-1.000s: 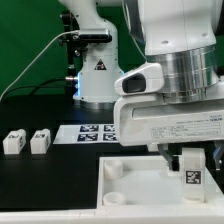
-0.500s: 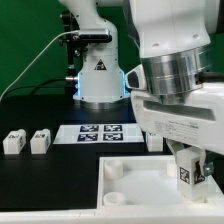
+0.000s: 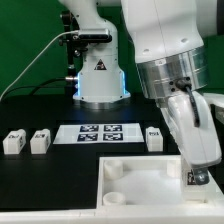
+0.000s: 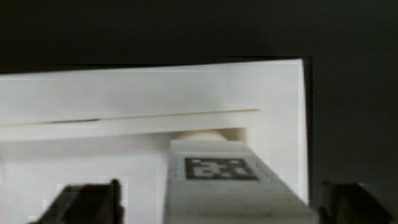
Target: Assemble one leg
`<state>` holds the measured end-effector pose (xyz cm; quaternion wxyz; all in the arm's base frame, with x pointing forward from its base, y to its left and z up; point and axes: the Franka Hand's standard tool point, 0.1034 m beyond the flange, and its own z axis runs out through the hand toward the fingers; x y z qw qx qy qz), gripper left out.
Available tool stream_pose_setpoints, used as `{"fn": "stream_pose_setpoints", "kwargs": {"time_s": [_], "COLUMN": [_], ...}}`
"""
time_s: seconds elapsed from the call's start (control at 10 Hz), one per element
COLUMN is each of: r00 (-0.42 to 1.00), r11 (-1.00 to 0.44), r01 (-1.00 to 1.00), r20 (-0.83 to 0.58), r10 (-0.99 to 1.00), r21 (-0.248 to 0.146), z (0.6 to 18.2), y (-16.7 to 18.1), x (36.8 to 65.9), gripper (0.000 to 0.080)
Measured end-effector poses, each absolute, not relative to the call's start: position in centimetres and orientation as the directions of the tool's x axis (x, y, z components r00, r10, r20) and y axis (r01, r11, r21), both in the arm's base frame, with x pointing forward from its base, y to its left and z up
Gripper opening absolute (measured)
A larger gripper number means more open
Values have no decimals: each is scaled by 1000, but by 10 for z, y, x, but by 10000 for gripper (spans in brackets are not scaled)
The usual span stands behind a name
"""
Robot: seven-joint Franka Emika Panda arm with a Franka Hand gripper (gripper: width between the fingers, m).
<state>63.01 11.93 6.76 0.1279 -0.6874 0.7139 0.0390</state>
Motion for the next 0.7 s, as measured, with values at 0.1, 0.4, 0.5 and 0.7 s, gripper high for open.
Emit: {"fn": "stream_pose_setpoints", "kwargs": {"time_s": [0.1, 0.4, 0.5, 0.7], "r00": [234, 710, 794, 994], "r11": [-204, -691, -776, -995], "r01": [-965, -698, -601, -34], "r20": [-187, -59, -34, 98], "r10": [-954, -702, -607, -44], "r21": [-165, -185, -190, -97], "z": [66, 67, 66, 71], "y": [117, 118, 118, 117], "x": [629, 628, 628, 634], "gripper": [620, 649, 649, 649]}}
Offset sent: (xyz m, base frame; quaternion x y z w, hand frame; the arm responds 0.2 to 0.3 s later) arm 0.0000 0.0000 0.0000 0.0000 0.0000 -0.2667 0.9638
